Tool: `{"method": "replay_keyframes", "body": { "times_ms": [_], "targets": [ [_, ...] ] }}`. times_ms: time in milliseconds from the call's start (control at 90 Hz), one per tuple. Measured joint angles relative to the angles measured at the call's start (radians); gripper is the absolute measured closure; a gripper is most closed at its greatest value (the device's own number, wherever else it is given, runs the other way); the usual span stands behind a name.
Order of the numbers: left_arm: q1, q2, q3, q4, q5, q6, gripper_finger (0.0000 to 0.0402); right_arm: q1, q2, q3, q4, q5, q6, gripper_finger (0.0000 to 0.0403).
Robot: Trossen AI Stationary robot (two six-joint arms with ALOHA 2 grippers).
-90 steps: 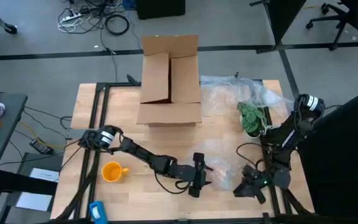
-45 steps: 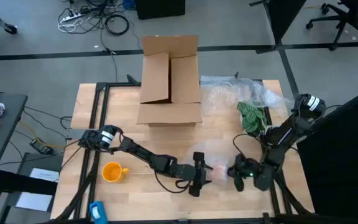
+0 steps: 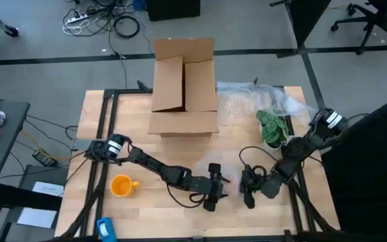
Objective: Wrap mug
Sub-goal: Wrap the orange cup with the bubble wrap
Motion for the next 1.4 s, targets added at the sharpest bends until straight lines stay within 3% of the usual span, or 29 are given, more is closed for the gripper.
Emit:
{"method": "replay_keyframes", "body": {
  "times_ms": [344,489,867,1044,1256,1400],
  "targets": [
    [0.02,-0.001,0.002,-0.078,0.036,-0.017,0.0154,0.087,-0.005,0.067,-0.148,0.068,0.061,0.0403],
    [0.039,-0.002,0.002,-0.071,0.094,-0.037,0.0154,0.139,-0.029,0.121,-0.341,0.08,0.185,0.0403],
    [0.045,-0.001,0.0,-0.06,0.112,-0.039,0.0154,0.218,-0.071,0.309,-0.867,0.229,0.369,0.0403],
    [0.047,0.0,-0.002,-0.045,0.124,-0.036,0.0154,0.133,0.044,0.291,-0.79,0.28,0.318,0.0403],
    [0.047,-0.003,-0.005,-0.055,0.131,-0.02,0.0154,0.043,0.232,0.287,-0.418,0.312,0.088,0.0402],
    [0.049,-0.002,-0.002,-0.049,0.137,-0.02,0.0154,0.07,0.221,0.287,-0.464,0.309,0.136,0.0402]
  ]
}}
